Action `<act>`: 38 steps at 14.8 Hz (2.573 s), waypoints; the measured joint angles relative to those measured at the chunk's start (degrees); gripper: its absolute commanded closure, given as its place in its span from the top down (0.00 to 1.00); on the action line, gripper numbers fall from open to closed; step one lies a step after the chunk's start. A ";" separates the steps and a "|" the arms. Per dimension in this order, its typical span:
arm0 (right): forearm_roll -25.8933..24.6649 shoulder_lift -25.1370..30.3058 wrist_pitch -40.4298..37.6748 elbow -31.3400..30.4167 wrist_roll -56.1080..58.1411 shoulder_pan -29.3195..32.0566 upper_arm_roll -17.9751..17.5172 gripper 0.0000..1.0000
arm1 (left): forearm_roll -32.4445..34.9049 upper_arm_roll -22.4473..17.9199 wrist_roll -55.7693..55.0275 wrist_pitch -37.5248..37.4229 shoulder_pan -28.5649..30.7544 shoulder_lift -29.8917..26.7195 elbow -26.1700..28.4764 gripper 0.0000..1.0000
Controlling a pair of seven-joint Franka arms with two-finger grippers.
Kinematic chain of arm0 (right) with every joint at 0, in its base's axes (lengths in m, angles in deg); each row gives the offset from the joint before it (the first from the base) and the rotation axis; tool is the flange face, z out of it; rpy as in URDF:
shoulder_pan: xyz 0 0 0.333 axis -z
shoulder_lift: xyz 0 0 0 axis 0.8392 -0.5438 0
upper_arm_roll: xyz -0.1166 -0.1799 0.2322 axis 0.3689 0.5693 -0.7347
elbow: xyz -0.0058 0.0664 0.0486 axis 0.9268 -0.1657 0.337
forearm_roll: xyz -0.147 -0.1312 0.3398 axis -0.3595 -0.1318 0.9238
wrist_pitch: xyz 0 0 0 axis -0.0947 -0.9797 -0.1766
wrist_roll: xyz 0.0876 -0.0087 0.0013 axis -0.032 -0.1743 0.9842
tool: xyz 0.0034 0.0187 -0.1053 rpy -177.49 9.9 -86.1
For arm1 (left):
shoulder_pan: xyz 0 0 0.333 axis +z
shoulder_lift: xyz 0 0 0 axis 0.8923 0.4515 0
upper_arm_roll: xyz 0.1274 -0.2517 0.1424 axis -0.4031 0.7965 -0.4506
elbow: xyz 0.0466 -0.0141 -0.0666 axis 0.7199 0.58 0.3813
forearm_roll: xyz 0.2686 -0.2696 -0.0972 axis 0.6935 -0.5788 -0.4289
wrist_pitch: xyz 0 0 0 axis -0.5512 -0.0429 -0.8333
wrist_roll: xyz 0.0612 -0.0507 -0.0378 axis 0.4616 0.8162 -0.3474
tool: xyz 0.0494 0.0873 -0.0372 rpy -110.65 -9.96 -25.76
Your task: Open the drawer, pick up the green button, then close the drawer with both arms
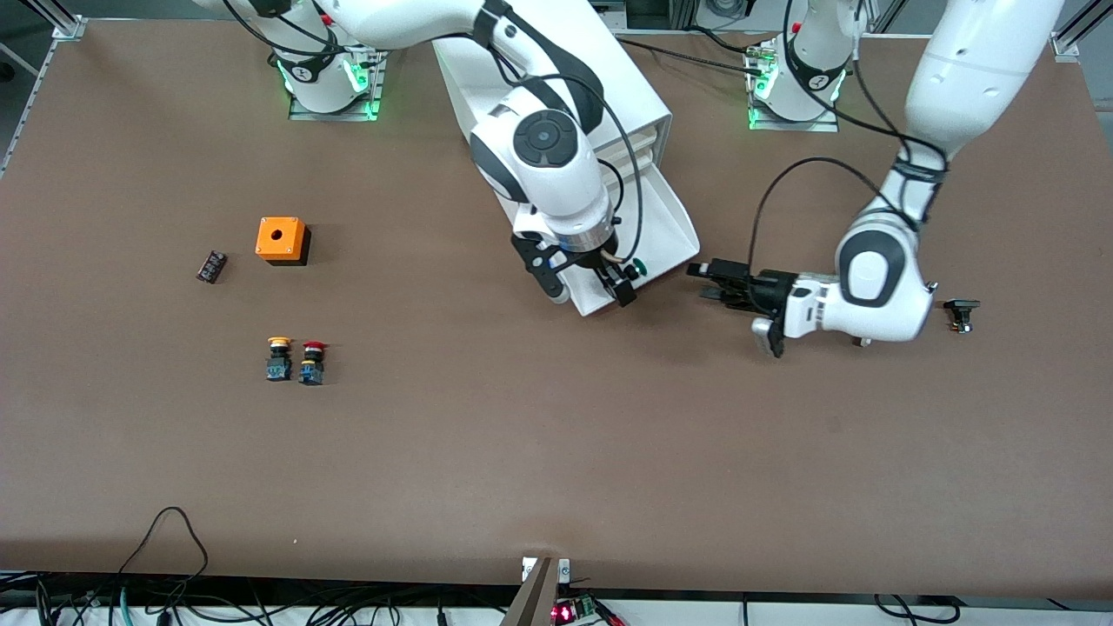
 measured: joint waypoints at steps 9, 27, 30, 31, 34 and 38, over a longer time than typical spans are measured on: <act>-2.68 -2.85 7.82 -7.24 -0.35 -2.50 0.03 0.93 | 26.53 1.20 -37.24 -17.66 0.60 -7.13 -16.46 1.00; -2.78 0.60 -6.72 0.86 12.27 2.65 1.12 0.00 | 48.84 1.57 -66.57 -20.79 -6.43 -10.00 -30.58 1.00; -1.64 1.64 -11.27 2.50 26.43 8.11 1.20 0.00 | 48.84 2.28 -74.09 -10.71 -8.49 -8.00 -25.99 1.00; -0.50 2.32 -13.30 2.64 32.21 10.45 1.27 0.00 | 48.84 2.49 -77.68 -6.19 -9.77 -7.71 -23.19 1.00; 1.72 4.76 -20.77 2.74 50.40 18.27 1.40 0.00 | 48.85 2.71 -86.45 8.05 -14.02 -6.85 -14.54 1.00; 2.06 6.82 -23.55 -0.34 73.22 27.25 1.47 0.00 | 53.75 2.79 -93.66 22.22 -17.33 -5.39 -5.36 0.99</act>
